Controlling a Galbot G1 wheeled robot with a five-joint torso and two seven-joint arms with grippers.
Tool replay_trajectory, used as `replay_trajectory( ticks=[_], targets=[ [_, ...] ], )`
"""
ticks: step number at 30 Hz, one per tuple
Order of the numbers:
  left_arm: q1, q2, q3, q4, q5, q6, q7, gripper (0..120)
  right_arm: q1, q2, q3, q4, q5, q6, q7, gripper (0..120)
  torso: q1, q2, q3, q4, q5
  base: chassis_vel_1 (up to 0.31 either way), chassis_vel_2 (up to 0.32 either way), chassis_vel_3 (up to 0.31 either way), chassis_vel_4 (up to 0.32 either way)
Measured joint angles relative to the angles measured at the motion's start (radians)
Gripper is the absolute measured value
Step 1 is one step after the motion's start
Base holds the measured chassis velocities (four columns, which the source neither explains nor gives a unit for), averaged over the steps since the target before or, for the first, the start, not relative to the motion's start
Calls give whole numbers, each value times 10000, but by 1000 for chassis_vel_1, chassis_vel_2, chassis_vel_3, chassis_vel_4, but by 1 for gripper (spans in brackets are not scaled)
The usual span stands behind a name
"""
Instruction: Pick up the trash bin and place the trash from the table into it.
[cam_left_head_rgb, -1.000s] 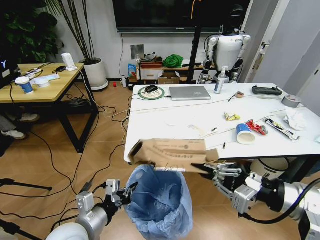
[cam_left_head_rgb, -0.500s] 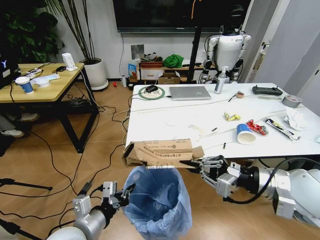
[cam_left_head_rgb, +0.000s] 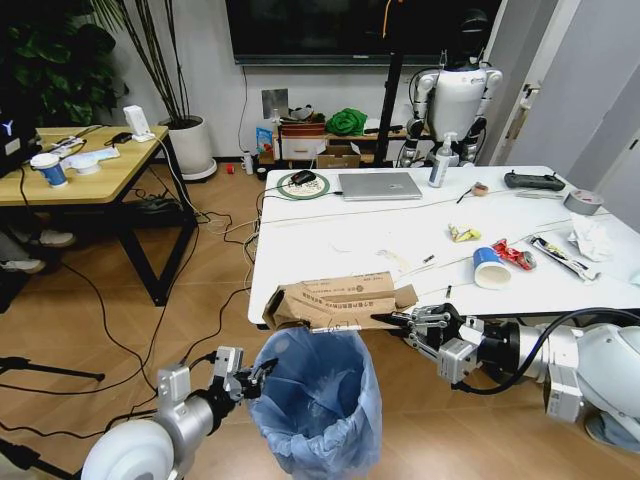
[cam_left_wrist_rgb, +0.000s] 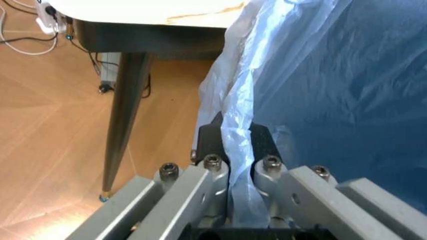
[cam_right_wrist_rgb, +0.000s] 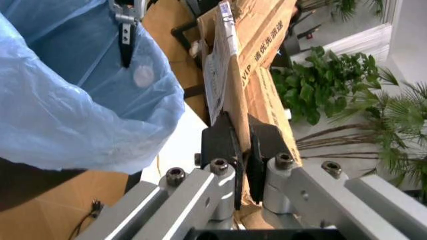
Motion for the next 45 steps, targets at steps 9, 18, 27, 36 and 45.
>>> replay_trajectory(
  ticks=[9,18,27,36,45],
  targets=[
    [-160,-547,-357,57,-71,-428,104,0,-171,-1,-81,153,-443,379,-39,0,0,1,-2,0,-2,0,0,0,0],
    [86,-818,-540,-101,74,-448,8,0,935,-263,-1018,215,-271,214,-18,0,0,2,-1,3,-3,0,0,0,0],
    [99,-926,-356,-111,103,-293,-163,0,1314,-434,-1303,204,-20,97,20,7,-1,2,-1,0,-2,0,0,0,0],
    [-83,-896,-351,-157,-234,-166,-374,0,1772,-377,-1839,-3,17,65,47,39,0,2,-1,0,0,0,0,0,0],
    [227,-868,-519,-55,-128,-111,-447,0,2303,-333,-2064,-451,1238,-441,354,76,-1,2,-1,0,-1,0,0,0,0]
  ],
)
